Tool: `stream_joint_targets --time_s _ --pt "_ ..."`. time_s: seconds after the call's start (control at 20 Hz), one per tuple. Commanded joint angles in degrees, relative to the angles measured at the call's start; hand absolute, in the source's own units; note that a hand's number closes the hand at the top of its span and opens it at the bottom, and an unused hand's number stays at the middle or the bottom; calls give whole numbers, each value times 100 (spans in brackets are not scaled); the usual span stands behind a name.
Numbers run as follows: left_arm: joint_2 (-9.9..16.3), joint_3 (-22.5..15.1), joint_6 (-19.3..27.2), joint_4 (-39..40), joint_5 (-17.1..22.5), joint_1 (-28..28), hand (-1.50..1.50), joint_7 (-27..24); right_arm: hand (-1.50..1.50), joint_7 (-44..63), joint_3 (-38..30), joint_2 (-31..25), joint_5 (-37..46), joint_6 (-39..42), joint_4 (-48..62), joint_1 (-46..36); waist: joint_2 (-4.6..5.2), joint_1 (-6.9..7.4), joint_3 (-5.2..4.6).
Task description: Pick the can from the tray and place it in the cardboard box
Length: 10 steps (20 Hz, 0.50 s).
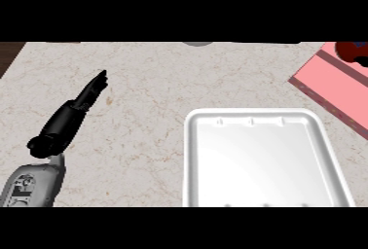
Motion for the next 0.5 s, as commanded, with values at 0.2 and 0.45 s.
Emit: stream_joint_targets --time_s 0.2,0.45 --pt "-150 -116 81 -139 -86 -111 0 191 150 -759 319 -580 449 661 1536 -168 20 78 7" --pt "-42 4 -12 -104 -26 -90 0 112 -150 -1924 284 -750 307 1185 1922 -201 -1 33 8"
